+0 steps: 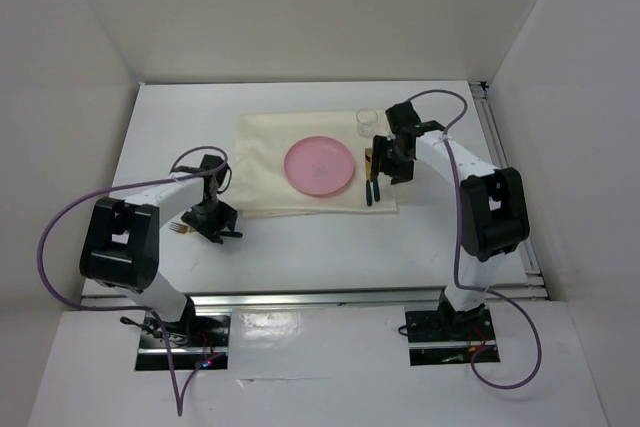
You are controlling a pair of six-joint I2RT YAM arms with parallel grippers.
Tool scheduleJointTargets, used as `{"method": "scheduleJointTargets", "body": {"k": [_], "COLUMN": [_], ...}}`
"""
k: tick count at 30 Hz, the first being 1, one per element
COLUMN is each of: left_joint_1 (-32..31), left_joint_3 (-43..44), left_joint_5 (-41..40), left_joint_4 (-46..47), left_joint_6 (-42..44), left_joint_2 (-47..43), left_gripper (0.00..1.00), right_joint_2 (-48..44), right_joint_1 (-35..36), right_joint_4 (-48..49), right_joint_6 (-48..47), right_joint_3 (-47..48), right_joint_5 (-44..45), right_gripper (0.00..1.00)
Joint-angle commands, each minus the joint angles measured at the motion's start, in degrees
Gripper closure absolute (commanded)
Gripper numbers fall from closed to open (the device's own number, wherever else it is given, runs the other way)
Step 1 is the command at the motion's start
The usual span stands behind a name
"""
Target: Set the dinner table for one person
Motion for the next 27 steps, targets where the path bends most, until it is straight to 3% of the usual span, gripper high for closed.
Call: {"method": "scheduleJointTargets", "body": {"k": [1, 2, 3, 5, 6, 8, 12, 13, 14, 18, 21, 27], "left_joint_1": [-0.4, -0.4, -0.4, 0.2, 0.2, 0.2, -4.8, -6.1, -7.2, -12.2, -15.3, -15.3], "left_joint_3": [-1.2, -1.8, -1.8, -1.8, -1.0, 0.3, 6.9, 10.4, 11.9, 21.7, 29.3, 40.3], "left_joint_5": [-1.1, -1.7, -1.7, -3.8, -4.9, -7.3, -11.9, -11.9, -10.9, -7.2, -8.8, -6.5], "left_joint_4": [-0.6, -0.6, -0.6, -3.3, -4.0, -4.0, -2.5, -1.6, 0.1, 0.2, -1.5, -5.4], "left_joint_6": [-3.8, -4.3, -4.3, -4.8, -4.3, 0.4, 15.5, 19.5, 28.8, 41.4, 44.5, 43.6], "left_joint_2": [0.6, 0.0, -0.7, -1.9, -3.9, -6.5, -8.1, -7.0, -5.3, 3.9, 11.3, 22.0], "left_gripper": [0.42, 0.46, 0.59, 0.73, 0.85, 1.0, 1.0, 1.0, 1.0, 1.0, 1.0, 1.0], "right_joint_2": [-4.1, -4.6, -4.6, -4.6, -5.1, -5.1, -6.2, -6.2, -6.7, -7.3, -7.9, -9.9], "right_joint_1": [0.6, 0.6, 0.6, 0.6, 0.6, 0.6, 0.6, 0.6, 0.6, 0.6, 0.6, -0.5], "right_joint_4": [-2.0, -2.0, -2.0, -2.5, -2.5, -3.0, -3.6, -3.6, -3.6, -3.6, -4.1, -5.3], "right_joint_6": [-0.3, -0.8, -0.8, -0.8, -0.8, -0.8, -1.3, -1.3, -1.3, -1.3, -1.3, -1.3], "right_joint_3": [2.5, 2.5, 2.5, 2.5, 3.0, 3.0, 3.5, 3.5, 3.5, 3.5, 3.5, 3.5], "right_joint_5": [2.0, 2.0, 2.0, 2.6, 2.6, 2.6, 3.3, 3.3, 3.3, 3.3, 3.3, 4.4], "right_gripper": [0.33, 0.33, 0.33, 0.33, 0.33, 0.33, 0.33, 0.33, 0.33, 0.33, 0.33, 0.33]}}
